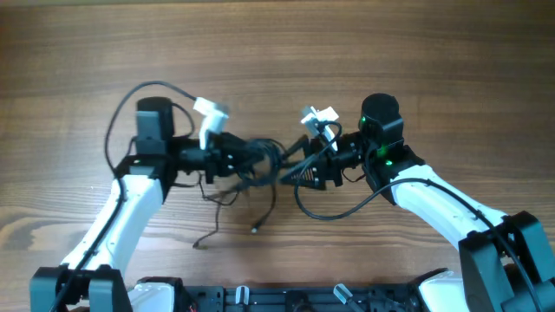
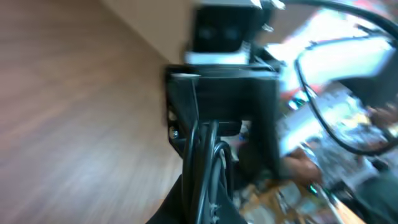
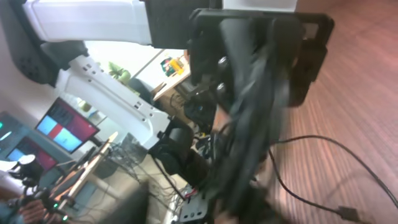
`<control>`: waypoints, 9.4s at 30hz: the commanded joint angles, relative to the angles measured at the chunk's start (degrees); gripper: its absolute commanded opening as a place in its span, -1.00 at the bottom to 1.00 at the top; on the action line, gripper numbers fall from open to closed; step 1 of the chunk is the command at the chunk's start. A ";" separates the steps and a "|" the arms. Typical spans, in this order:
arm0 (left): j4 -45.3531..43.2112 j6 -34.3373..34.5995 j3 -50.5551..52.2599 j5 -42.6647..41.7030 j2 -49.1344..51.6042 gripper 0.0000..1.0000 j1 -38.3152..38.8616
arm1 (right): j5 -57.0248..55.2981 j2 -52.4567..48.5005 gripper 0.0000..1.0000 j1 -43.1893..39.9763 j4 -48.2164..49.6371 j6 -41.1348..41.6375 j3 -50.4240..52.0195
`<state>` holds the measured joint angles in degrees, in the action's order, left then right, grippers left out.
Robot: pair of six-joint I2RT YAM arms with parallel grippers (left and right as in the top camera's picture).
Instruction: Untangle cables
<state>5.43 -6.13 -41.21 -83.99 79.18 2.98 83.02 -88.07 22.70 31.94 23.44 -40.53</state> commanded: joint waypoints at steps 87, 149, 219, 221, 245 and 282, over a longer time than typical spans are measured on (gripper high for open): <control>-14.14 43.87 -0.04 36.52 -3.54 -0.92 3.87 | -34.97 5.55 -0.91 9.22 -23.98 -3.23 -0.24; -26.03 25.83 -0.04 2.89 -3.54 -0.92 23.39 | -56.68 5.18 0.75 -11.52 -29.03 -0.22 -0.50; -24.48 37.81 -0.04 29.59 -3.54 -0.92 20.72 | -11.10 -2.05 0.31 -13.88 -16.81 54.77 -0.48; -24.50 37.81 -0.04 29.62 -3.54 -0.92 20.76 | -10.93 -2.05 0.09 -13.57 -15.91 54.77 -0.48; -30.08 37.99 -0.04 14.14 -3.54 -0.92 20.76 | -68.65 -2.10 -0.91 -21.68 -31.69 26.16 -0.44; -17.38 30.34 -0.04 50.01 -3.43 -0.92 25.70 | -19.61 -2.10 0.31 -24.33 -32.48 34.91 -0.44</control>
<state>-11.57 27.97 -40.47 -34.87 76.07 25.78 61.30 -89.60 -6.96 -3.81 53.76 -41.39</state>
